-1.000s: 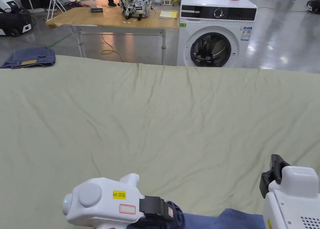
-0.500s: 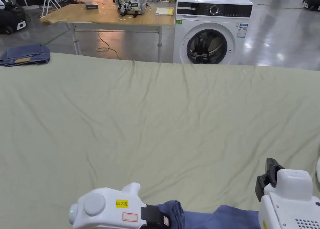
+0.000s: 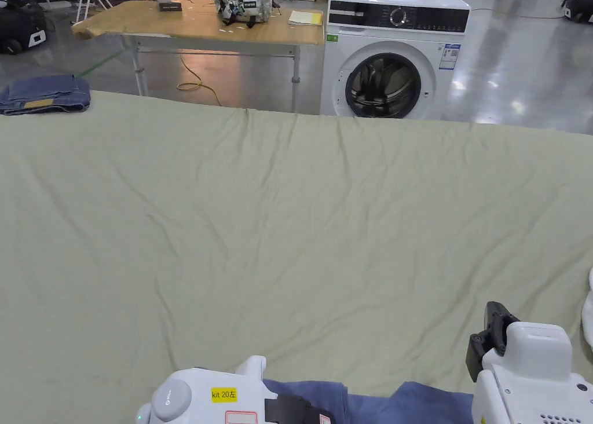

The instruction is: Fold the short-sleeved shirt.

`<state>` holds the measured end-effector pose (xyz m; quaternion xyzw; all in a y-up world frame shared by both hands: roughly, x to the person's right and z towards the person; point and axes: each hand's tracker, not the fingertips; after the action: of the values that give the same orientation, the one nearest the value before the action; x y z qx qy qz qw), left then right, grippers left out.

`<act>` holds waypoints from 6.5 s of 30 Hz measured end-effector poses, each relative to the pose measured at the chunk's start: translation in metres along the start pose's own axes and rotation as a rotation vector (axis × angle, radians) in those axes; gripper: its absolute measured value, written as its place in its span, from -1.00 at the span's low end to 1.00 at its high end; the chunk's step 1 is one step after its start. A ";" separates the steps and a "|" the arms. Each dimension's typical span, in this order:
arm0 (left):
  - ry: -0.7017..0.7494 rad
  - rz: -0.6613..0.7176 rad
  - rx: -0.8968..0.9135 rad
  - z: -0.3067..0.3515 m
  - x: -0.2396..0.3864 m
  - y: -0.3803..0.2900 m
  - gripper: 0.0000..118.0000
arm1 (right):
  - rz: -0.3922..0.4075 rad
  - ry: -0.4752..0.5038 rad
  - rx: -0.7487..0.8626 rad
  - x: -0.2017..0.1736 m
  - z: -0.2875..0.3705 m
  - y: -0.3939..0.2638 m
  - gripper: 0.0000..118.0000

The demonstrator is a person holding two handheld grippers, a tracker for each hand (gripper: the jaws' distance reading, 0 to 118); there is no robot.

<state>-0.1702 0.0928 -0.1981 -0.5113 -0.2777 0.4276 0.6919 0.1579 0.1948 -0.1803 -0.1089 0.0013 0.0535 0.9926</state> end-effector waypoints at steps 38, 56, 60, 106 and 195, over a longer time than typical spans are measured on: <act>-0.055 0.056 0.133 0.141 -0.098 0.016 -0.23 | 0.015 0.036 -0.018 -0.017 -0.003 0.002 -1.00; 0.057 -0.003 0.332 0.231 -0.047 0.007 -0.93 | 0.016 0.030 -0.025 -0.010 -0.002 0.006 -1.00; 0.194 -0.009 0.399 0.272 -0.022 0.003 -0.93 | 0.009 0.050 -0.019 -0.014 -0.003 0.007 -1.00; 0.181 -0.077 -0.057 -0.052 0.096 0.013 0.25 | 0.009 -0.014 -0.080 0.026 0.004 -0.008 -1.00; -0.037 -0.145 0.048 0.075 -0.046 0.020 0.63 | 0.031 0.203 -0.453 -0.074 0.017 -0.100 -1.00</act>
<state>-0.2601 0.0905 -0.1906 -0.4650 -0.3163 0.3920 0.7281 0.0945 0.0940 -0.1408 -0.3336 0.0907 0.0566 0.9366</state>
